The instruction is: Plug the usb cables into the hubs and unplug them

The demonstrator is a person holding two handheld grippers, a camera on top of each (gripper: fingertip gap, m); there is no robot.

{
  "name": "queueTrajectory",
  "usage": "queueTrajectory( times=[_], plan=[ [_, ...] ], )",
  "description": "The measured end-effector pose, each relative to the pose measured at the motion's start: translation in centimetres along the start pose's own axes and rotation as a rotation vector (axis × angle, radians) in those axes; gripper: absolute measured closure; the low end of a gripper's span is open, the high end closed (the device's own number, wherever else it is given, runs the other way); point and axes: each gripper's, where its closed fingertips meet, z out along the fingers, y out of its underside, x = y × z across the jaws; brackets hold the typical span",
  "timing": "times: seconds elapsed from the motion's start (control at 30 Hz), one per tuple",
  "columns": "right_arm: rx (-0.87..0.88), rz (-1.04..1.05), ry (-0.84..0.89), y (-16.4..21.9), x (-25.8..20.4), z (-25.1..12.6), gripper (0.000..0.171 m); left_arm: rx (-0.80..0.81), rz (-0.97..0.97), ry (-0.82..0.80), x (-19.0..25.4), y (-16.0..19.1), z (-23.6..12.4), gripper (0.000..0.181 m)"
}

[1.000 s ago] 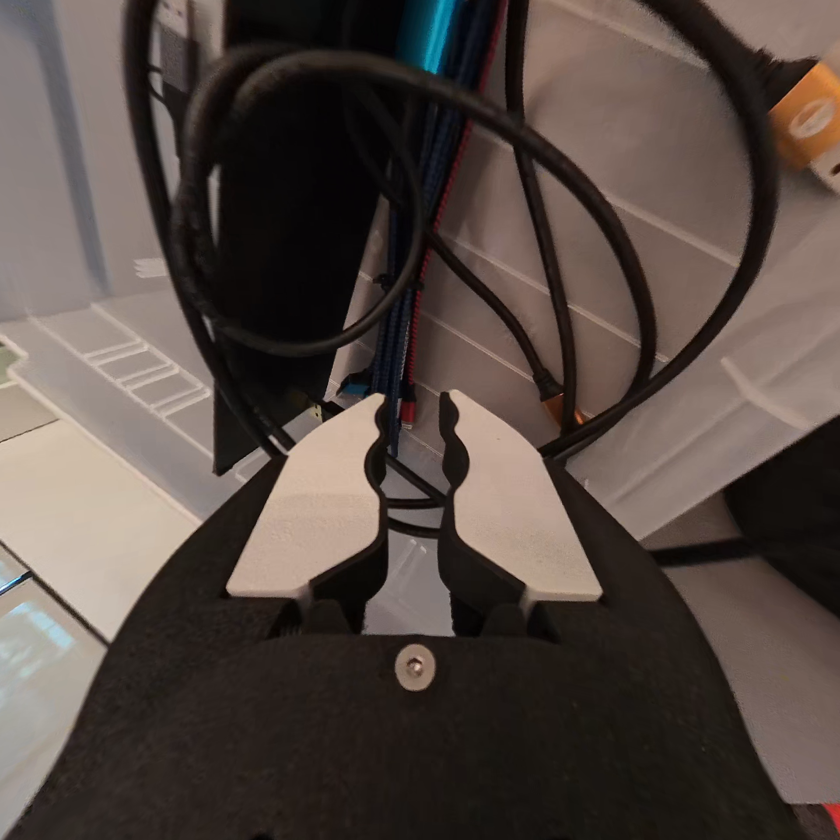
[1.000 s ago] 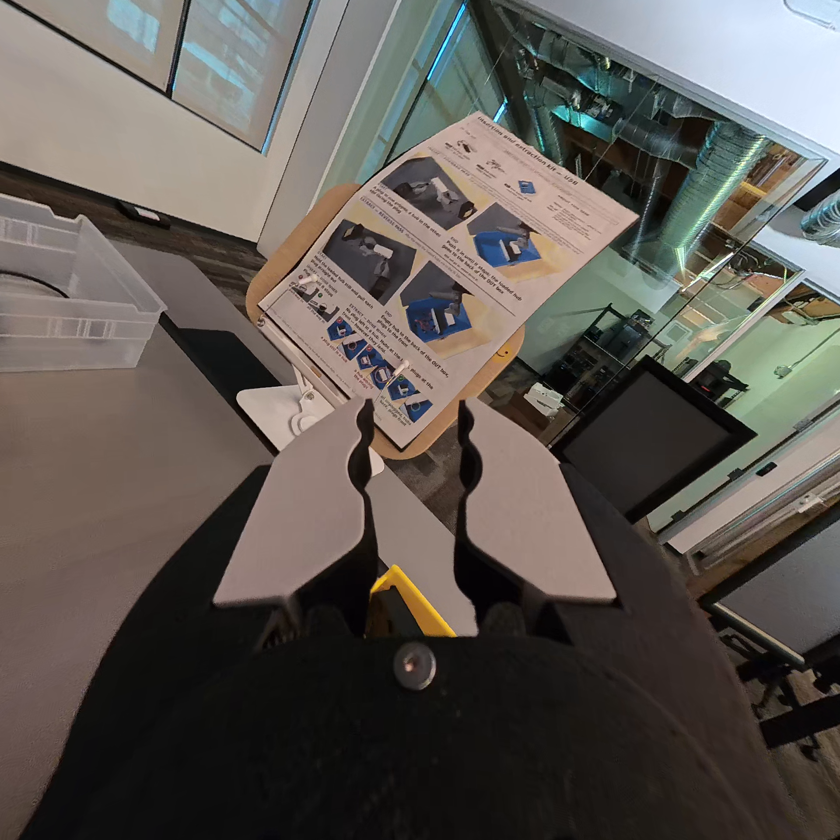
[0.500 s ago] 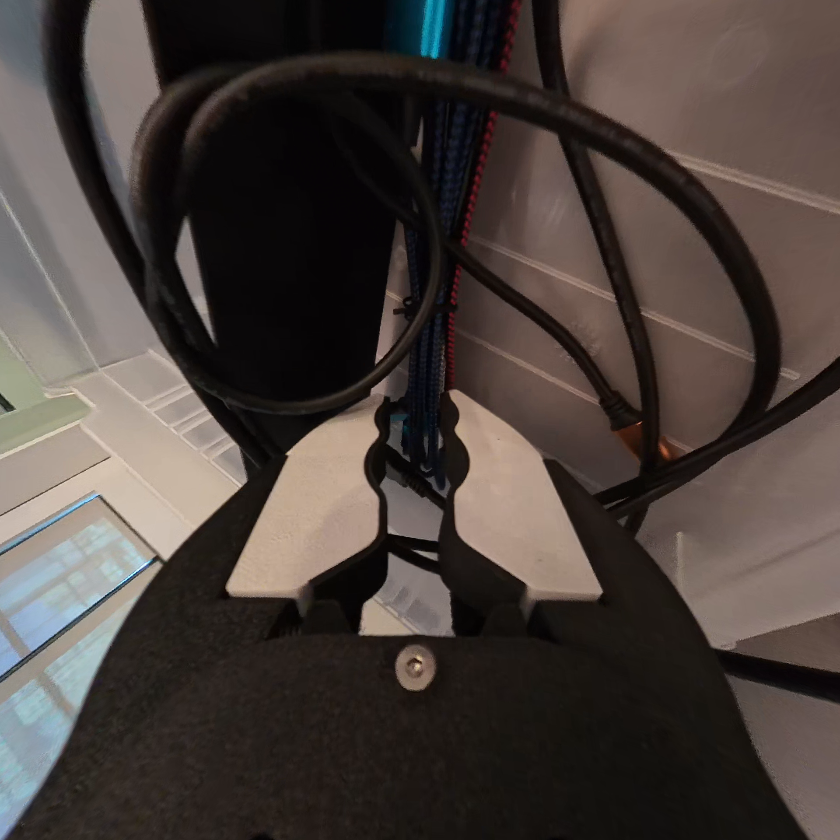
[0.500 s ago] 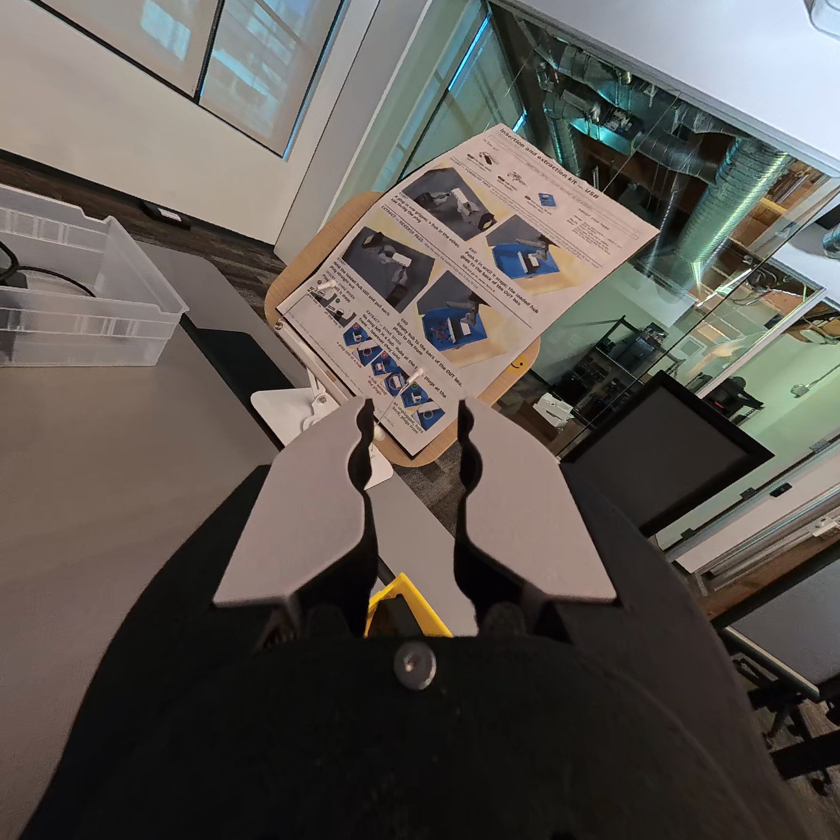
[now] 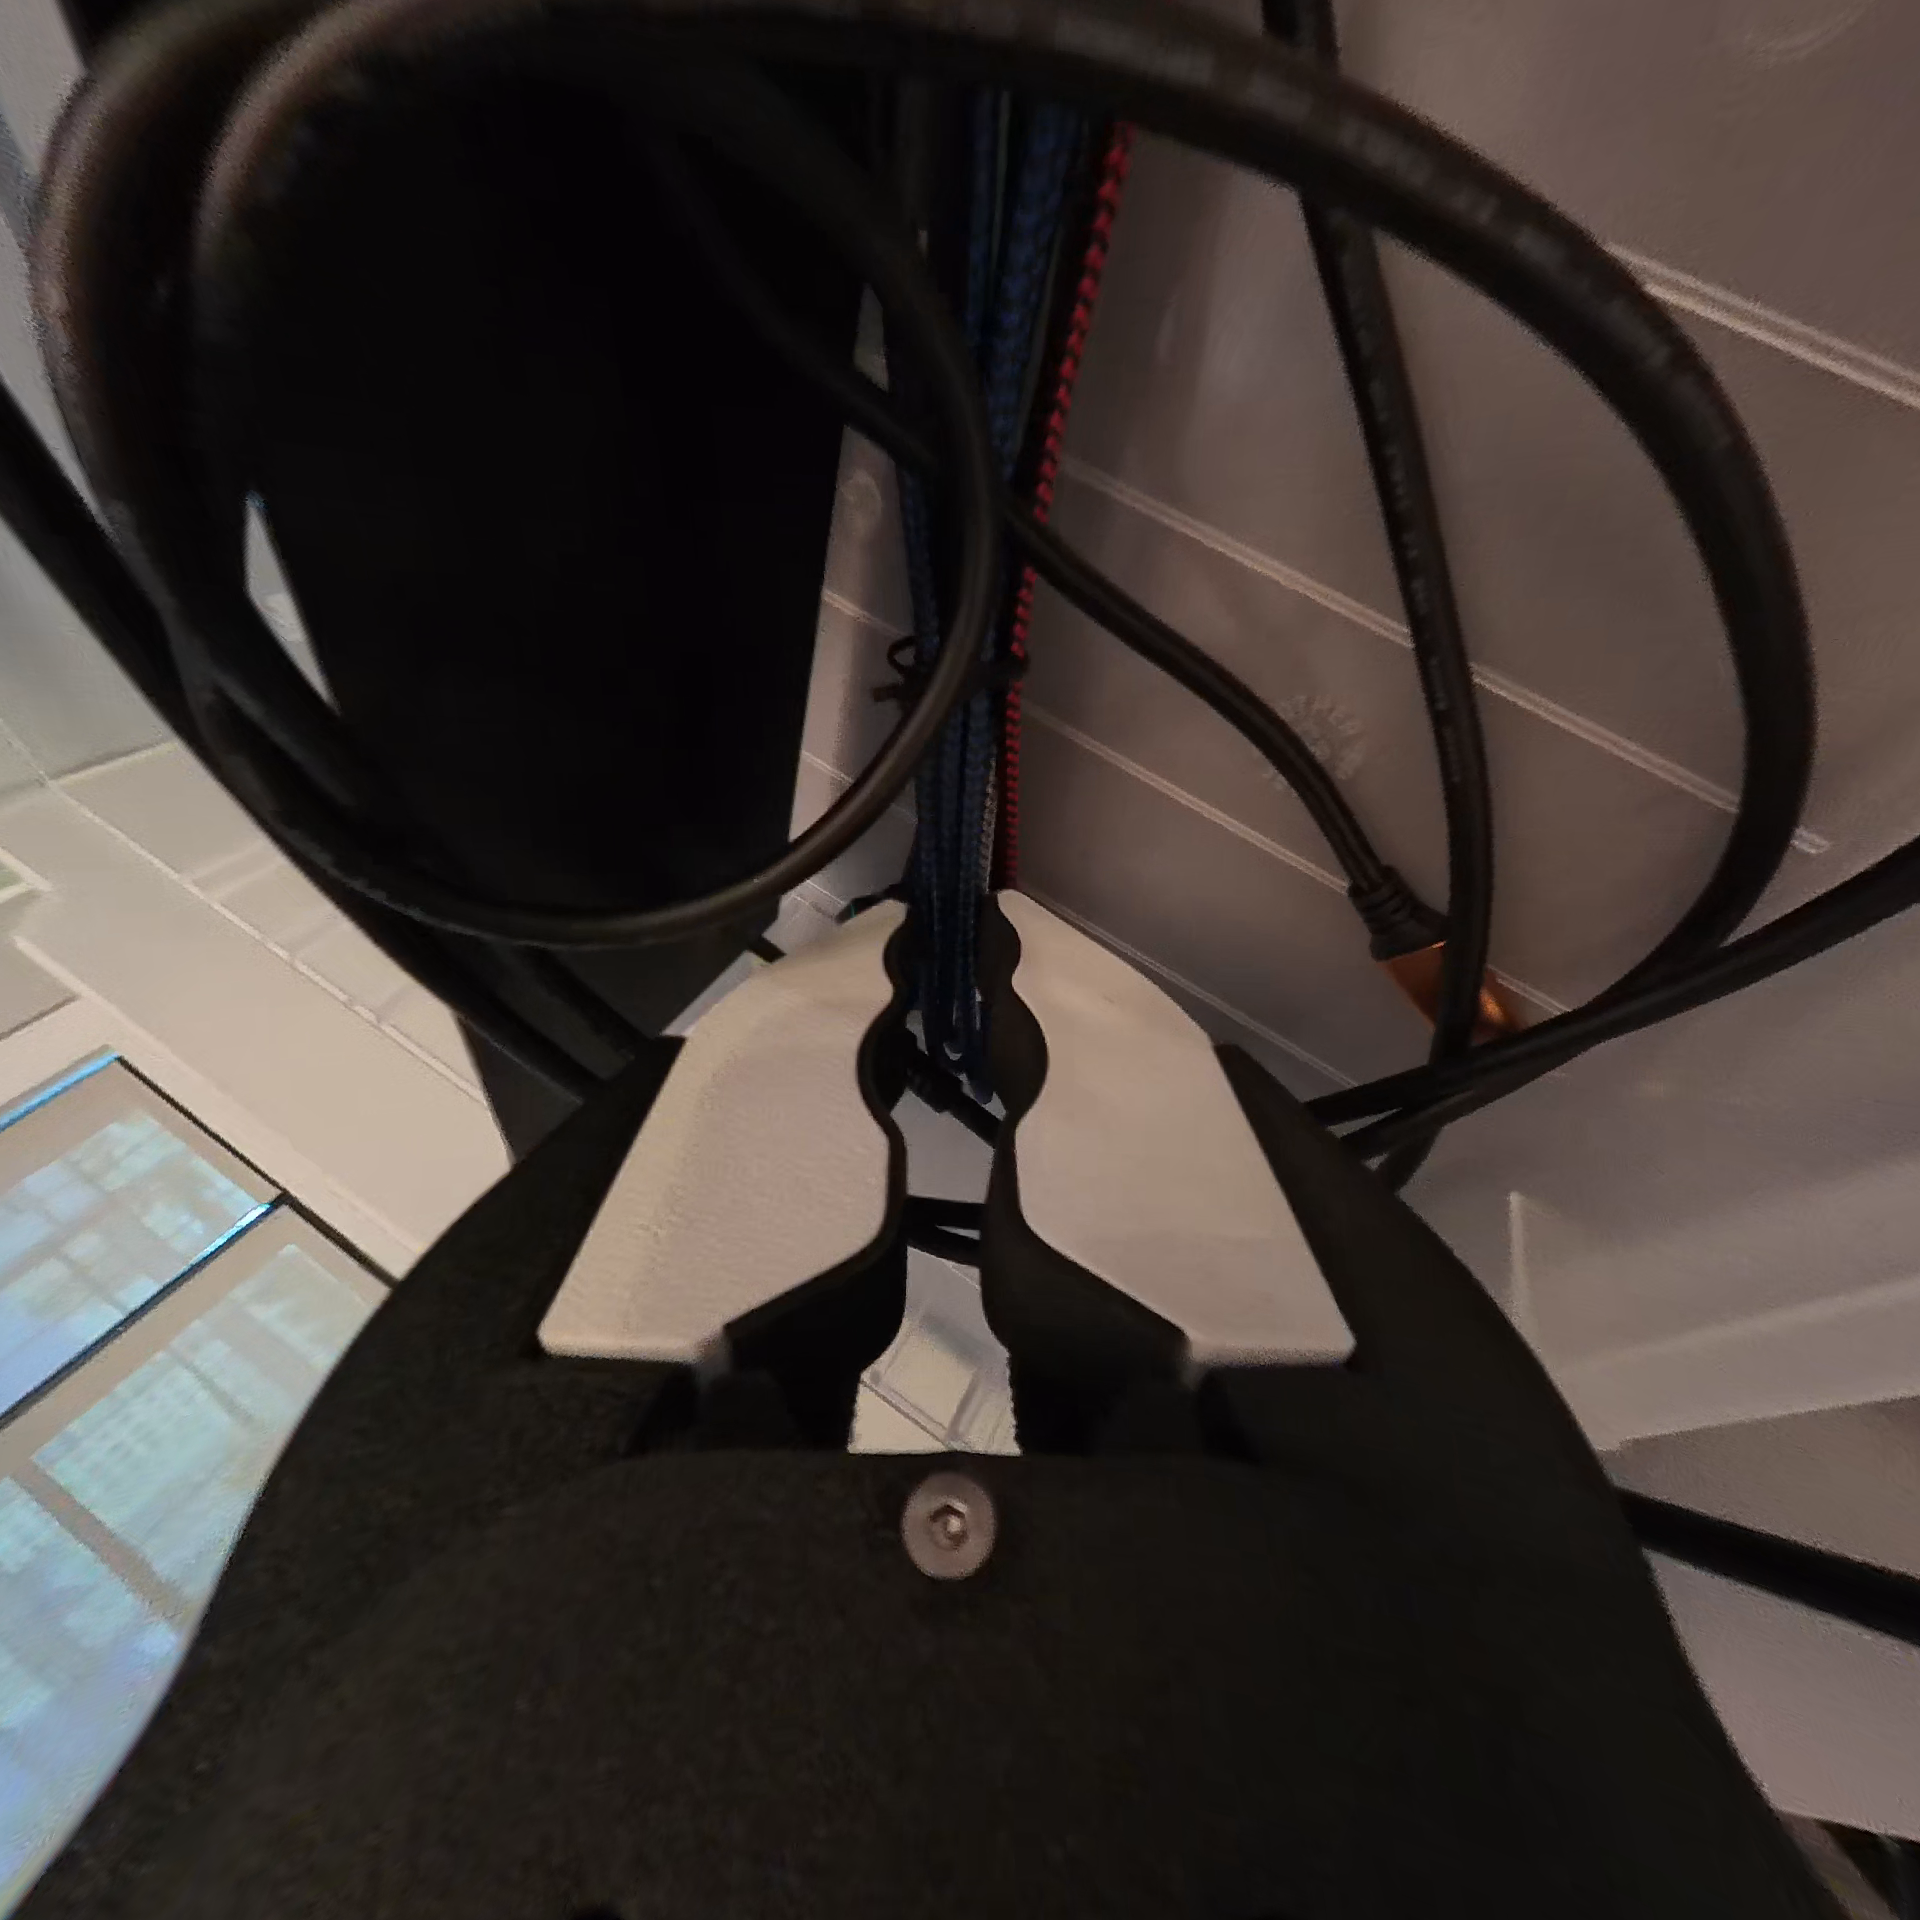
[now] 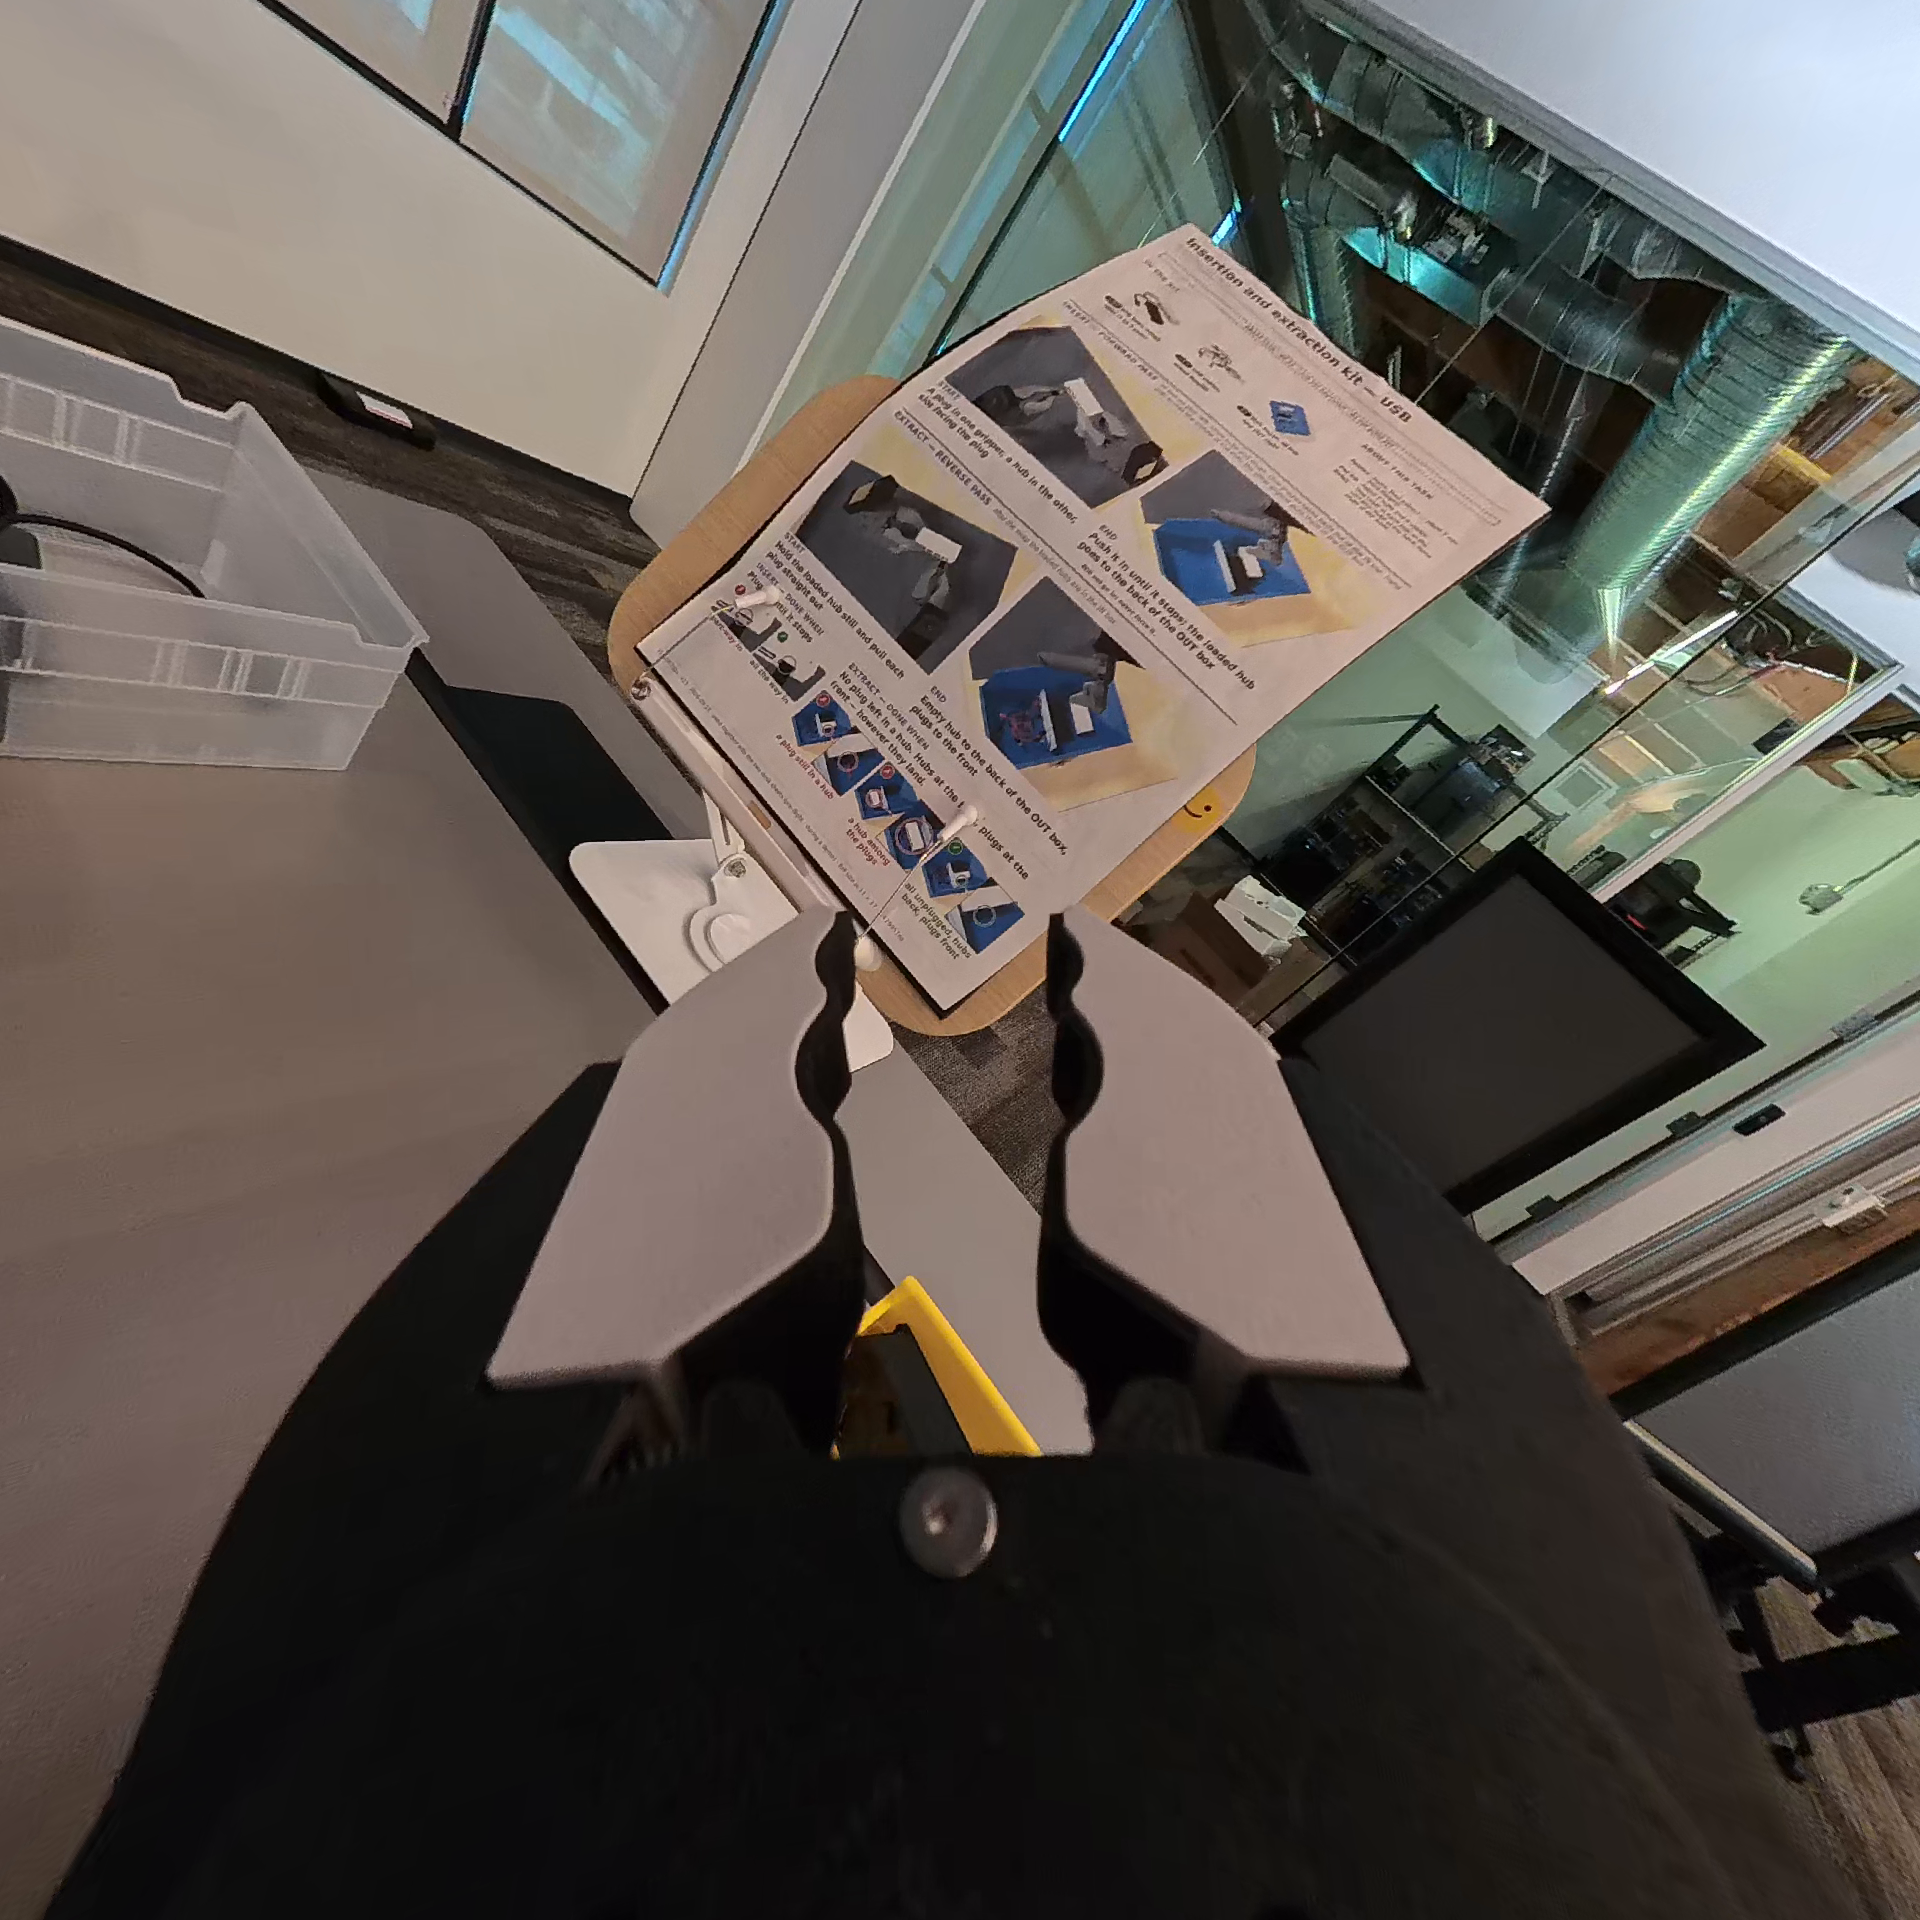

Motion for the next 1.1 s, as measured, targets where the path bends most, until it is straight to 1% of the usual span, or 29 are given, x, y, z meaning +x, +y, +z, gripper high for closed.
queueTrajectory(
  times=[0.07, 0.13, 0.2, 0.27, 0.3, 0.43, 0.5, 0.63, 0.73, 0.83, 0.93, 1.03, 1.1],
  plan=[
    [0.004, 0.001, -0.002, -0.1, 0.0, -0.1, 0.135, -0.008, -0.035, 0.041, 0.4, 0.0, -0.3, 0.171],
    [0.009, 0.001, -0.003, -0.2, 0.0, -0.1, 0.135, -0.036, -0.121, 0.107, 0.7, 0.2, -0.7, 0.171],
    [0.009, 0.001, -0.005, -0.2, 0.0, -0.2, 0.135, -0.08, -0.231, 0.229, 1.5, 0.3, -1.2, 0.171],
    [0.006, -0.002, -0.009, -0.1, 0.0, -0.3, 0.135, -0.089, -0.263, 0.302, 2.1, 0.1, -1.8, 0.171],
    [0.003, -0.003, -0.009, 0.0, 0.0, -0.3, 0.135, -0.098, -0.265, 0.313, 2.1, 0.0, -2.1, 0.171],
    [-0.007, -0.005, -0.013, 0.2, 0.0, -0.3, 0.135, -0.137, -0.256, 0.326, 2.1, -0.2, -3.0, 0.171],
    [-0.021, -0.015, -0.012, 0.4, 0.0, -0.2, 0.135, -0.15, -0.249, 0.306, 1.8, -0.2, -3.1, 0.172],
    [-0.027, -0.031, -0.013, 0.4, -0.2, -0.2, 0.135, -0.187, -0.261, 0.276, 1.7, -0.1, -2.7, 0.171],
    [-0.027, -0.034, -0.019, 0.4, -0.4, -0.1, 0.135, -0.217, -0.288, 0.307, 2.3, -0.4, -2.2, 0.172],
    [-0.037, -0.041, -0.022, 0.6, -0.4, -0.1, 0.136, -0.202, -0.259, 0.322, 2.9, -0.7, -1.7, 0.171],
    [-0.045, -0.043, -0.024, 0.8, -0.4, -0.1, 0.136, -0.182, -0.323, 0.343, 2.9, -0.8, -1.9, 0.171],
    [-0.047, -0.039, -0.025, 0.9, -0.4, 0.0, 0.135, -0.13, -0.377, 0.367, 2.7, -0.9, -2.2, 0.166],
    [-0.051, -0.041, -0.03, 1.0, -0.5, 0.0, 0.135, -0.122, -0.379, 0.365, 2.7, -0.5, -2.2, 0.162]
  ],
)
